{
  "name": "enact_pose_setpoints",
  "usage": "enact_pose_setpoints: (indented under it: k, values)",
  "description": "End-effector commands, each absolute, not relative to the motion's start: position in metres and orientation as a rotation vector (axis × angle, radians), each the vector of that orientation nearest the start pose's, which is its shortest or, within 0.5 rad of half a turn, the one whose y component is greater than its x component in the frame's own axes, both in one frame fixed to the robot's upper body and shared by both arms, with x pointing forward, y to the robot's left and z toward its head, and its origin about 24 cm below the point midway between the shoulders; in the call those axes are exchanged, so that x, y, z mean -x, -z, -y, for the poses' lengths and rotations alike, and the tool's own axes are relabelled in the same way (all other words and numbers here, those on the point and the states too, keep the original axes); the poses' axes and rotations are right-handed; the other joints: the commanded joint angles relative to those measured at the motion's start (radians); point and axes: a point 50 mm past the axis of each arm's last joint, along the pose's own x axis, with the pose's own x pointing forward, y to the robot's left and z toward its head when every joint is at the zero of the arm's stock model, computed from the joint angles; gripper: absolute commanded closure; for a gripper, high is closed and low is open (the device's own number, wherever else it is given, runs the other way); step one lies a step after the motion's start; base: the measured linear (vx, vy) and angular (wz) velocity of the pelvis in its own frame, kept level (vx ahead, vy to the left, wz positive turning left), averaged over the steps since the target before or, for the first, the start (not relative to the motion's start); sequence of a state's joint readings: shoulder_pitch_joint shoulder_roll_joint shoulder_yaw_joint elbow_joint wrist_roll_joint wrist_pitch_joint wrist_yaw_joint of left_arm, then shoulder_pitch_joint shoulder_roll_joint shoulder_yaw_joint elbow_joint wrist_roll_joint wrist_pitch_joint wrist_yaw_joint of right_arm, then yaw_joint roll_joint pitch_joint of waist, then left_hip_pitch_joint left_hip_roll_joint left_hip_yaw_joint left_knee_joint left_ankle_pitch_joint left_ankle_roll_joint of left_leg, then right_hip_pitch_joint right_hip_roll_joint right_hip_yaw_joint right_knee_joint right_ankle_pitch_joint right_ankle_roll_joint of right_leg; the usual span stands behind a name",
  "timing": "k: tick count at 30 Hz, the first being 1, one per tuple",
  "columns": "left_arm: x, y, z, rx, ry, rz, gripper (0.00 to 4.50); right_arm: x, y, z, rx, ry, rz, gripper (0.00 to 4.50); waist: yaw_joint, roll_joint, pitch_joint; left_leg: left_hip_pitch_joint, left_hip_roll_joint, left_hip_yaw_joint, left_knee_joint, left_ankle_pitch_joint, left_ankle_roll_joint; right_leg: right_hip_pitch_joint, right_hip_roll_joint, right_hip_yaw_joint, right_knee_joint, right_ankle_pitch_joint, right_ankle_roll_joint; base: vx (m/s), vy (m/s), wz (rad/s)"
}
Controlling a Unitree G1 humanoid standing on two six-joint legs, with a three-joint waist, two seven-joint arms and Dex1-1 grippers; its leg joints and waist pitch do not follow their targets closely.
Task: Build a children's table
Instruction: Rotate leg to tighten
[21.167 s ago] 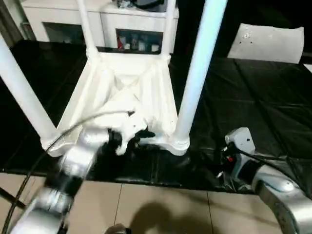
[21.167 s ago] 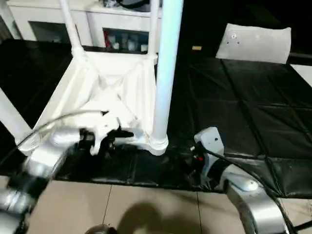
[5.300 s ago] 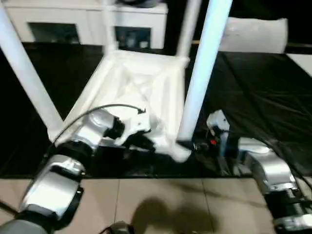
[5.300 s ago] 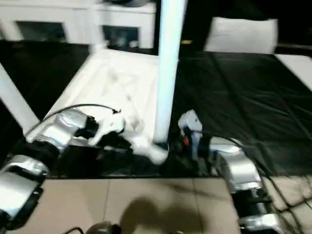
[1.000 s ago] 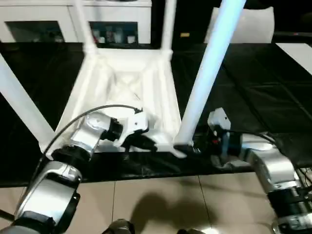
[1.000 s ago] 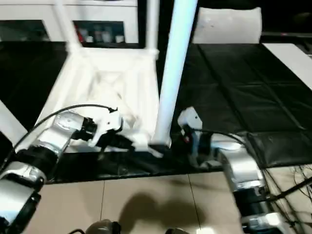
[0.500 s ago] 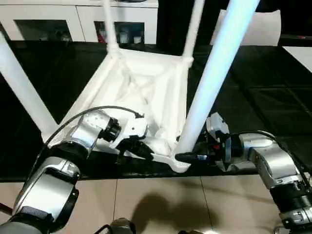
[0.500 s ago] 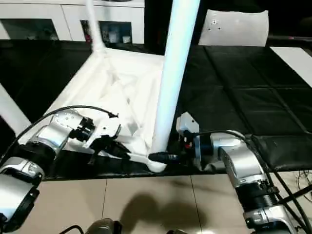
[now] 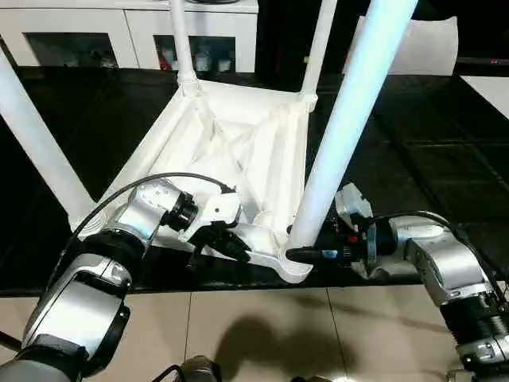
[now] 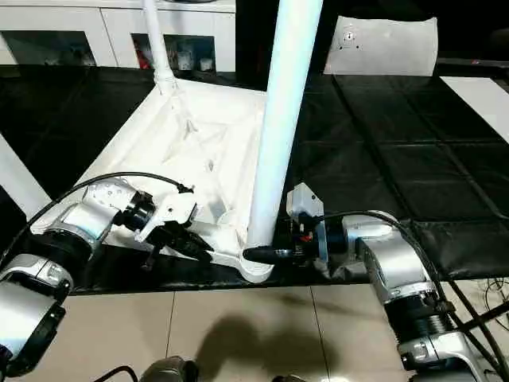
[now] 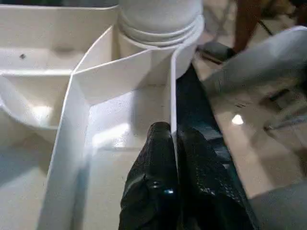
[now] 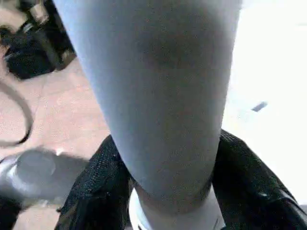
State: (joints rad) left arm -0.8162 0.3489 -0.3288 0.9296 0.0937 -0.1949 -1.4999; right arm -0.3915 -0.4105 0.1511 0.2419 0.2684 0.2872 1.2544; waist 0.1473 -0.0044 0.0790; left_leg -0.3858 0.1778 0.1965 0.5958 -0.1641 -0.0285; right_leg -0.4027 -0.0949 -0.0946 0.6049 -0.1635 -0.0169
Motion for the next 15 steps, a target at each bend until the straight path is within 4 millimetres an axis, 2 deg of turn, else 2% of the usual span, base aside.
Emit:
enact_pose_setpoints:
  k: [1,3,4,5,6,7,8,9,10,11,12,13,14,15]
  values:
    - [-0.344,-0.082,-0.108,-0.534,1.537,-0.364,4.50,-0.286,-0.066,0.133,0.003,-1.269,-0.292,2.51,-0.010,-0.008,-0.081,0.029,0.066,-0.027,-0.071,-0.235,0.020,0.043,-0.081,0.058,-0.073,-0.290,-0.216,0.000,0.000,0.00]
    - [-0.346,-0.083,-0.102,-0.495,1.494,-0.348,4.50,-0.288,-0.061,0.129,-0.002,-1.209,-0.295,2.51,-0.020,-0.010,-0.076,0.028,0.064,-0.031,-0.074,-0.280,-0.006,0.044,-0.086,0.058,-0.083,-0.386,-0.188,0.000,0.000,0.00]
    - [-0.348,-0.084,-0.094,-0.454,1.450,-0.331,4.50,-0.291,-0.056,0.125,-0.009,-1.138,-0.300,2.51,-0.024,-0.010,-0.074,0.026,0.065,-0.033,-0.076,-0.283,-0.014,0.043,-0.085,0.058,-0.082,-0.395,-0.183,0.000,0.000,0.00]
    - [-0.348,-0.084,-0.093,-0.453,1.447,-0.330,4.50,-0.291,-0.056,0.124,-0.010,-1.133,-0.300,2.51,-0.029,-0.010,-0.073,0.033,0.062,-0.035,-0.076,-0.313,-0.023,0.037,-0.085,0.056,-0.091,-0.440,-0.172,0.000,0.000,0.00]
    - [-0.350,-0.084,-0.084,-0.419,1.401,-0.314,4.50,-0.294,-0.052,0.117,-0.029,-1.059,-0.306,2.51,-0.035,-0.012,-0.072,0.031,0.061,-0.036,-0.078,-0.318,-0.027,0.040,-0.086,0.056,-0.091,-0.450,-0.169,0.000,0.000,0.00]
    - [-0.350,-0.084,-0.084,-0.419,1.401,-0.314,4.50,-0.294,-0.052,0.117,-0.029,-1.059,-0.306,2.51,-0.045,-0.011,-0.071,0.030,0.059,-0.039,-0.078,-0.332,-0.029,0.040,-0.085,0.053,-0.095,-0.474,-0.161,0.000,0.000,0.00]
    - [-0.352,-0.084,-0.072,-0.390,1.335,-0.297,4.50,-0.298,-0.048,0.106,-0.050,-0.968,-0.309,2.52,-0.053,-0.013,-0.070,0.030,0.057,-0.038,-0.076,-0.339,-0.021,0.040,-0.084,0.053,-0.101,-0.487,-0.151,0.000,0.000,0.00]
    - [-0.353,-0.084,-0.064,-0.374,1.298,-0.289,4.50,-0.300,-0.047,0.099,-0.060,-0.916,-0.310,2.52,-0.060,-0.010,-0.069,0.032,0.058,-0.038,-0.076,-0.341,-0.023,0.034,-0.083,0.055,-0.100,-0.483,-0.156,0.000,0.000,0.00]
    - [-0.353,-0.084,-0.060,-0.364,1.275,-0.284,4.50,-0.302,-0.046,0.094,-0.067,-0.884,-0.311,2.52,-0.066,-0.013,-0.067,0.028,0.056,-0.038,-0.077,-0.343,-0.024,0.035,-0.082,0.054,-0.101,-0.493,-0.153,0.000,0.000,0.00]
    - [-0.353,-0.084,-0.060,-0.364,1.275,-0.284,4.50,-0.302,-0.046,0.094,-0.067,-0.884,-0.311,2.53,-0.070,-0.013,-0.068,0.029,0.052,-0.041,-0.076,-0.349,-0.025,0.037,-0.083,0.049,-0.105,-0.522,-0.143,0.000,0.000,0.00]
    - [-0.355,-0.085,-0.044,-0.334,1.184,-0.268,4.50,-0.310,-0.048,0.078,-0.105,-0.736,-0.306,2.53,-0.073,-0.015,-0.068,0.029,0.051,-0.040,-0.075,-0.350,-0.019,0.038,-0.082,0.049,-0.109,-0.537,-0.133,0.000,0.000,0.00]
    - [-0.355,-0.085,-0.043,-0.333,1.179,-0.267,4.50,-0.310,-0.048,0.077,-0.107,-0.728,-0.306,2.53,-0.075,-0.013,-0.066,0.030,0.054,-0.040,-0.076,-0.346,-0.022,0.034,-0.083,0.052,-0.108,-0.536,-0.131,0.000,0.000,0.00]
    - [-0.355,-0.085,-0.037,-0.327,1.148,-0.264,4.50,-0.314,-0.052,0.069,-0.138,-0.672,-0.299,2.53,-0.087,-0.013,-0.066,0.036,0.051,-0.043,-0.076,-0.378,-0.031,0.029,-0.080,0.047,-0.114,-0.571,-0.125,0.000,0.000,0.00]
    - [-0.355,-0.085,-0.033,-0.328,1.134,-0.263,4.50,-0.315,-0.056,0.064,-0.147,-0.651,-0.285,2.53,-0.088,-0.012,-0.067,0.037,0.050,-0.044,-0.075,-0.378,-0.029,0.030,-0.081,0.046,-0.116,-0.575,-0.121,0.000,0.000,0.00]
